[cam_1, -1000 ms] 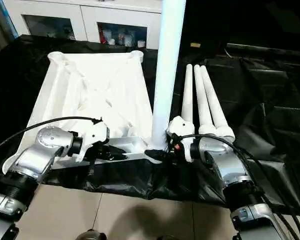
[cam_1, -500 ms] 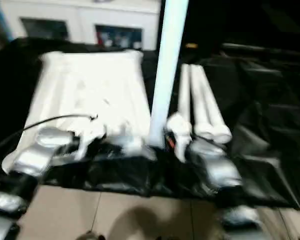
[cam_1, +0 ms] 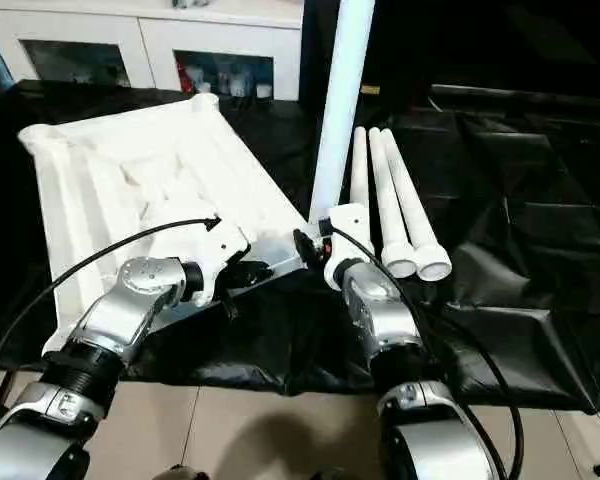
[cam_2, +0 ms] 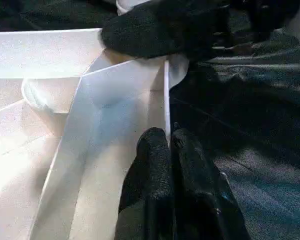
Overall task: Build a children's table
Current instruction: Rotate leg to tighten
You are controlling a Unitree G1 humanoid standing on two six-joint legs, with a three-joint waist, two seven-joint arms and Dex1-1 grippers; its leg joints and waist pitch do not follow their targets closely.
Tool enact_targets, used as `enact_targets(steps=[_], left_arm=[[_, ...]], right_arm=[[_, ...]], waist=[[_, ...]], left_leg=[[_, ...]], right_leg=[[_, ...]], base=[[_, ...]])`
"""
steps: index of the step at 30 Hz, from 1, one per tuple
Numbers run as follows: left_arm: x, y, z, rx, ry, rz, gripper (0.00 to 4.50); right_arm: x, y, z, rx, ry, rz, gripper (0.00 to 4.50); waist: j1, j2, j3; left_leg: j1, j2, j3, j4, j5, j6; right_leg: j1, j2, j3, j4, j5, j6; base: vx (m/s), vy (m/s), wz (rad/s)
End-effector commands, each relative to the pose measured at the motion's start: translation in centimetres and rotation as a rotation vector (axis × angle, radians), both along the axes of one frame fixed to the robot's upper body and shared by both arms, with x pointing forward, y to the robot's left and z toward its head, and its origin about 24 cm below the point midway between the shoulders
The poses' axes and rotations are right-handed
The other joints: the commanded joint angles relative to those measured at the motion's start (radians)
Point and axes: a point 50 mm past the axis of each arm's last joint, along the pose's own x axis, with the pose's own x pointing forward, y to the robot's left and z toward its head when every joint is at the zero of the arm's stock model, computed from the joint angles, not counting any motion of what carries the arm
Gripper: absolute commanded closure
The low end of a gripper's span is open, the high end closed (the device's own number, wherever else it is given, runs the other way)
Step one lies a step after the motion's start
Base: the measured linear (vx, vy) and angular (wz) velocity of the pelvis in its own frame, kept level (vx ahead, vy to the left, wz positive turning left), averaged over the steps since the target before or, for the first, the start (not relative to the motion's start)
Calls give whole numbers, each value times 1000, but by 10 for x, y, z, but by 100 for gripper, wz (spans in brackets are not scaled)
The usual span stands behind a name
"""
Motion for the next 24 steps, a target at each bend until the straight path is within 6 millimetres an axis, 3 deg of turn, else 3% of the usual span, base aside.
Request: enact_targets(steps=[1,5,9,16,17,24], left_arm=[[-15,-42,6,-109,-11,-188,450],[-18,-37,6,-103,-10,-209,450],[-20,-26,5,-86,0,-253,450],[-23,0,2,-24,30,-340,450],[-23,5,1,0,39,-359,450],[-29,20,1,11,98,-452,450]], right_arm=[[-9,37,-5,43,33,146,86],[-9,30,-2,11,-16,177,48],[-14,18,2,-7,-57,285,48],[-42,-1,7,-48,-86,649,48],[-52,-6,7,-59,-63,757,48],[-64,-23,12,-77,15,939,63]], waist=[[1,-3,-63],[1,0,-65],[5,-2,-64],[10,-3,-59],[11,0,-61],[15,-4,-64]], left_leg=[[5,39,-11,-72,-221,31],[5,40,-10,-72,-206,38],[4,41,-9,-71,-208,53],[5,44,-11,-74,-244,60],[6,44,-12,-75,-248,58],[3,45,-10,-70,-226,65]], right_leg=[[46,-71,50,-81,-248,-195],[46,-70,50,-77,-215,-203],[48,-69,51,-78,-208,-199],[46,-69,52,-85,-272,-181],[48,-69,51,-86,-274,-182],[50,-70,49,-81,-267,-200]], base=[[0,0,0],[0,0,0],[0,0,0],[0,0,0],[0,0,0],[0,0,0]])
